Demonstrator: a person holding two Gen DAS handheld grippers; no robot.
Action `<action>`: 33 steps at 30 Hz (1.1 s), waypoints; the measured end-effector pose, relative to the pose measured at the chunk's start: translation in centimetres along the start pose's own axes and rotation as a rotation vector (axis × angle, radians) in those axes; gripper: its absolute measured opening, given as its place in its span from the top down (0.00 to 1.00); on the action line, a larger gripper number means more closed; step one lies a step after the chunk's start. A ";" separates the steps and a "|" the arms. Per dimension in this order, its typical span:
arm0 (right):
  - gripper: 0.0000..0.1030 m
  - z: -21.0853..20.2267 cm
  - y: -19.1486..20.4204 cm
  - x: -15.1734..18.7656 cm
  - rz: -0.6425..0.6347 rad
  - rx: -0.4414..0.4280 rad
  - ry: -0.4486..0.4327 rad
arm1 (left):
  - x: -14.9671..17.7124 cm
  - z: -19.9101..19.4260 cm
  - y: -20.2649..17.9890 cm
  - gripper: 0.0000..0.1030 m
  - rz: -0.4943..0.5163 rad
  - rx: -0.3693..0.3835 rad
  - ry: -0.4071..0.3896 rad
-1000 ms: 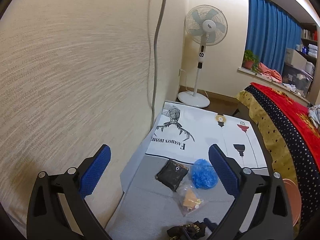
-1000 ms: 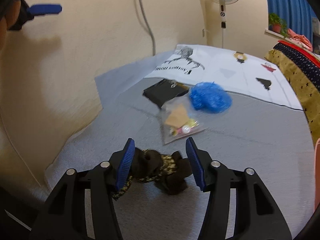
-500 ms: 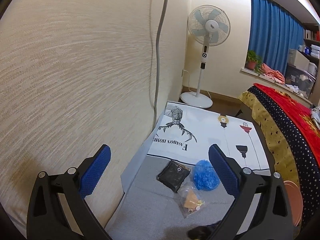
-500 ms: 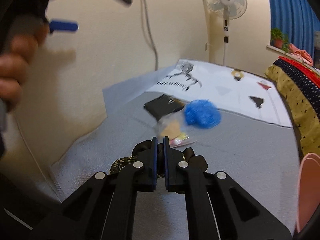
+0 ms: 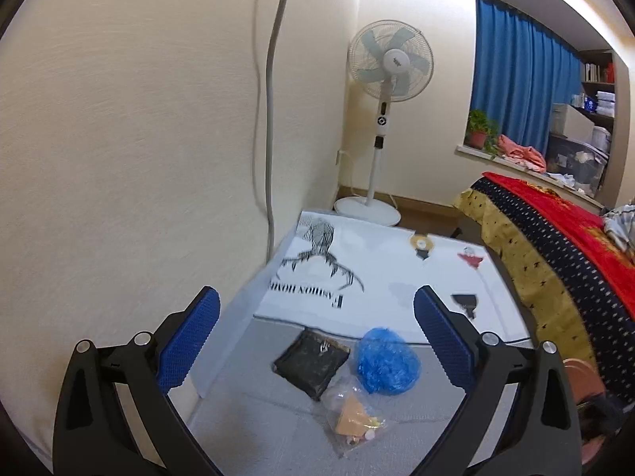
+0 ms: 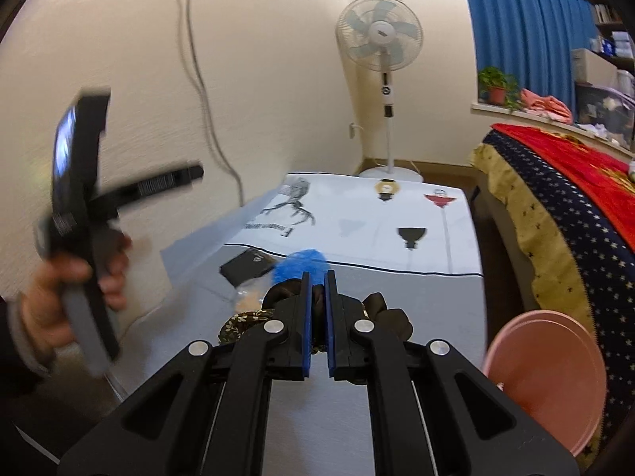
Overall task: Collect trash
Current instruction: 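Close the right tool on the dark brown clump while the left tool grasps the clear bag, then carry both items over the pink wastebasket and open both tools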
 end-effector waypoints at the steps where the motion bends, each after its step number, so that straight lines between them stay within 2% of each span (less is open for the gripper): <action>1: 0.94 -0.2 -0.5 0.2 -0.004 0.005 0.005 | 0.9 1.0 -0.1 0.09 -0.006 0.000 0.017; 4: 0.94 -0.5 -1.3 0.7 -0.018 0.024 0.015 | 3.3 3.9 -0.5 0.13 -0.031 0.016 0.073; 11: 0.94 -0.8 -3.3 1.1 -0.002 0.056 0.026 | 6.9 8.4 -1.3 0.22 0.037 0.020 0.166; 13: 0.94 -0.7 -3.5 1.1 -0.003 0.060 0.028 | 7.6 9.2 -1.3 0.30 0.052 0.035 0.196; 16: 0.94 -0.4 -3.5 1.4 -0.010 0.064 0.041 | 8.5 9.9 -1.2 0.35 0.072 0.041 0.220; 17: 0.94 -0.3 -3.6 1.6 -0.012 0.067 0.046 | 8.7 10.3 -1.1 0.37 0.065 0.051 0.242; 19: 0.94 -0.2 -3.6 1.7 -0.011 0.070 0.051 | 8.9 10.8 -0.8 0.47 0.044 0.068 0.273; 21: 0.94 -0.1 -3.8 1.8 -0.005 0.078 0.055 | 9.2 11.3 -0.8 0.52 0.035 0.084 0.306; 24: 0.94 0.0 -4.0 1.8 -0.001 0.082 0.060 | 9.9 12.0 -1.2 0.54 0.043 0.102 0.359; 28: 0.94 0.0 -4.0 1.8 -0.004 0.084 0.059 | 10.1 12.0 -1.7 0.78 0.059 0.118 0.359; 30: 0.94 0.1 -4.0 1.8 -0.012 0.088 0.058 | 10.1 11.7 -1.9 0.86 0.062 0.129 0.347; 33: 0.94 0.0 -4.0 1.8 -0.013 0.091 0.057 | 9.9 11.2 -2.2 0.92 0.083 0.122 0.334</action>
Point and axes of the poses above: each gripper's, at about its wrist camera, not at the fingertips, and z roughly the way its jaws point, y to its left, x to its underside, the point moved 4 cm from there along z, roughly the way its jaws point, and after that the axes turned 6 degrees about y, right-handed, at the moved point
